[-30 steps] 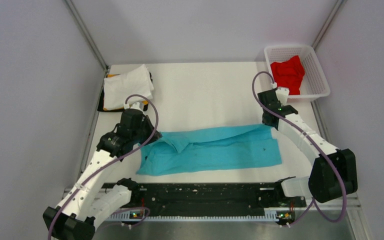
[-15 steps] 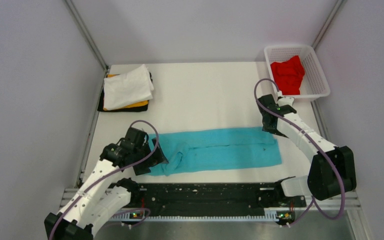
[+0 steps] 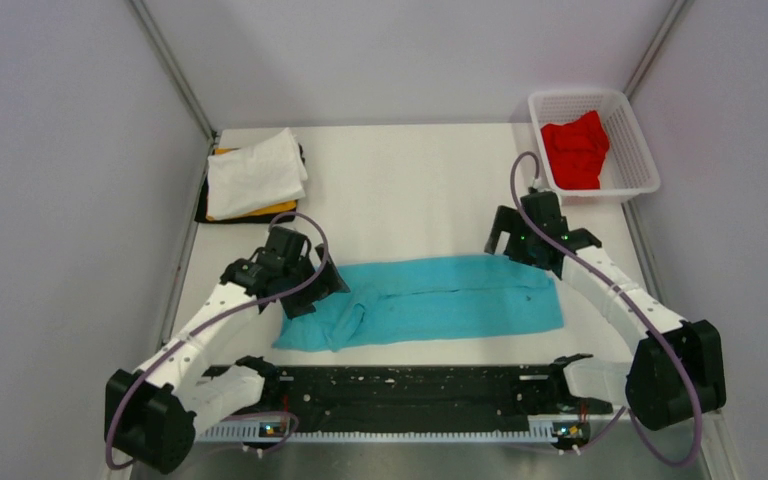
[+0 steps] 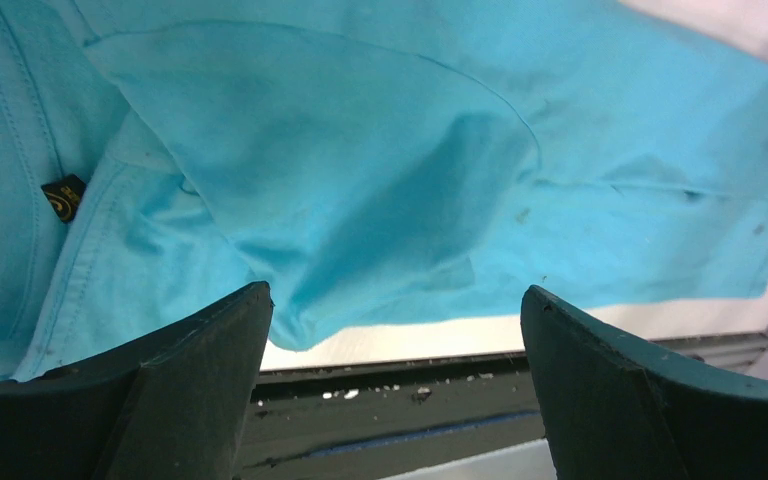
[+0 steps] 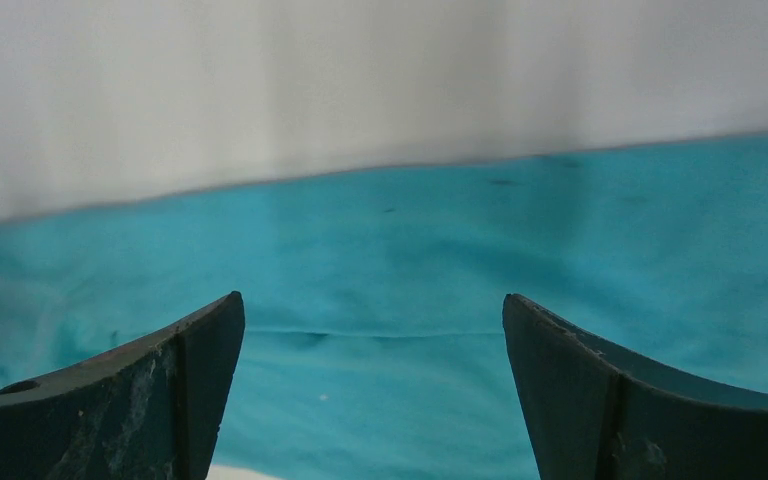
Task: Fold and stack the t-shirts
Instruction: Fold the other side of the tshirt into a rectangle
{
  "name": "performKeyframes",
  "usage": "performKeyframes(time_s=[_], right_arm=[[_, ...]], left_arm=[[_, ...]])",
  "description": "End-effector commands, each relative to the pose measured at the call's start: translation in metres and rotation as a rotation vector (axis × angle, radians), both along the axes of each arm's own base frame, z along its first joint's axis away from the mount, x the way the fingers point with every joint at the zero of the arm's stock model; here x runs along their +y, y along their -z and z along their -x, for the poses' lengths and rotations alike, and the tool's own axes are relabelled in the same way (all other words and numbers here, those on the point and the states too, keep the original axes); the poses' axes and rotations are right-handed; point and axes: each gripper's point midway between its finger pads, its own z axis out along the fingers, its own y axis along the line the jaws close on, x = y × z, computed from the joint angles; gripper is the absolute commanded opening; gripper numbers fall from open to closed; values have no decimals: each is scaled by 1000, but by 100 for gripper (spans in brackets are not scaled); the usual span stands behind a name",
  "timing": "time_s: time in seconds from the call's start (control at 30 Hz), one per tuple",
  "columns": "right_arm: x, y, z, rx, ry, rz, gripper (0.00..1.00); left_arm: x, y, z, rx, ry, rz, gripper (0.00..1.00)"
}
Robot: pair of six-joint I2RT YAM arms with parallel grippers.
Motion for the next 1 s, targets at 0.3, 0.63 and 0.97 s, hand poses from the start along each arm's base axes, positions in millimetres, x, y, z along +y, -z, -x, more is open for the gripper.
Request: performKeyframes(time_s=[0.3, 0.63, 0.97], right_arm=[[231, 1, 97, -216, -1041, -32, 83], [296, 32, 102, -272, -1154, 85, 61], [312, 64, 82, -281, -1126, 196, 45]], left_arm=[[56, 41, -37, -3, -238, -150, 72], [57, 69, -49, 41, -232, -167, 52], [48, 76, -58, 81, -192, -144, 0]])
